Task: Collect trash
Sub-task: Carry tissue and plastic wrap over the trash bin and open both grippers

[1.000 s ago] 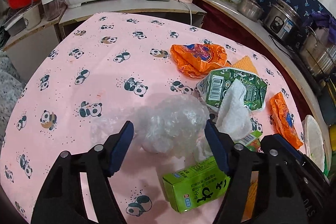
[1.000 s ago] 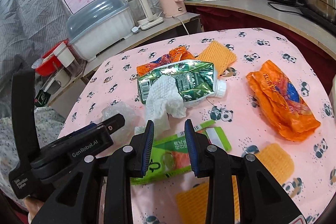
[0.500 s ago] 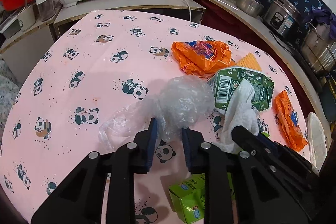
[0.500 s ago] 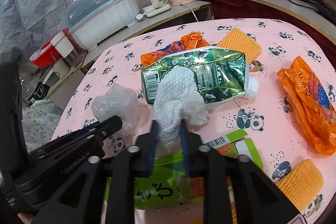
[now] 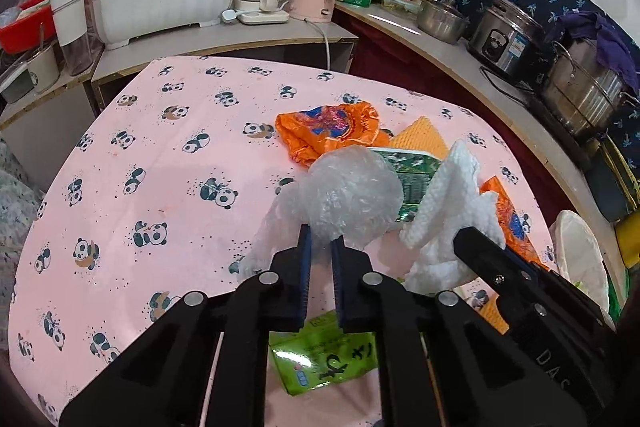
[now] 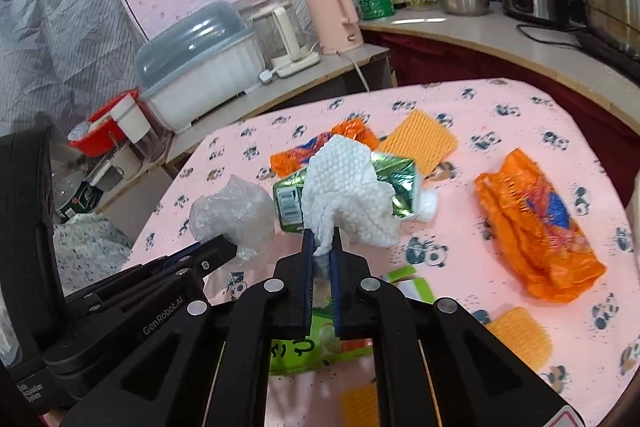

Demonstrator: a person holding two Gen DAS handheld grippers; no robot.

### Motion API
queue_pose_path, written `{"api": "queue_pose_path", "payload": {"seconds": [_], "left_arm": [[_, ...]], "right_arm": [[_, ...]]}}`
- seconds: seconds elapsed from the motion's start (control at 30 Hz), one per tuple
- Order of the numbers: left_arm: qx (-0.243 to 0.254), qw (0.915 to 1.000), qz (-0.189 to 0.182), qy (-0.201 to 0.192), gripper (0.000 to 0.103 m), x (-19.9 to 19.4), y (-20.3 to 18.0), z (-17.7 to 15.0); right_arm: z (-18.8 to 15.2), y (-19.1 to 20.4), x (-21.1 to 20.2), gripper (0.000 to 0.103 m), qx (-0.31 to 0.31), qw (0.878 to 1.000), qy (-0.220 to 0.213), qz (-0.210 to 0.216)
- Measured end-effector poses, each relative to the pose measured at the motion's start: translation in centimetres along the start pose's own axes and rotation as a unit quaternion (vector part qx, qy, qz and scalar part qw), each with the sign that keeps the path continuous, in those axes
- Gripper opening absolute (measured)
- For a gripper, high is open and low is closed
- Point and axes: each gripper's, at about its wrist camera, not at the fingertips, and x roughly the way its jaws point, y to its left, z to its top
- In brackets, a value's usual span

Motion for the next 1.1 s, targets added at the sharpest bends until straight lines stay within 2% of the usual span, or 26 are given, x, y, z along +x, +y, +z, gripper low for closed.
{"api": "queue_pose_path", "payload": {"seconds": [0.27, 0.5, 1.1], "left_arm": [[0.043, 0.9986, -0.027, -0.017, 0.009, -2.7, -6.2, -0.6], [0.081, 0.9951, -0.052, -0.019, 0.009, -4.0, -12.2, -1.9], [0.182, 0.9763, -0.117, 0.003, 0.009, -3.6, -27.4, -6.5]], "right_arm": [[0.2, -2.9, -6.0, 0.007, 0.016, 0.999, -0.044, -0.023], [-0.7, -7.5, -11.0, 0.007, 0.048, 0.995, -0.074, -0.053], [-5.0, -21.7, -20.2, 0.007, 0.151, 0.972, -0.118, -0.138]]}}
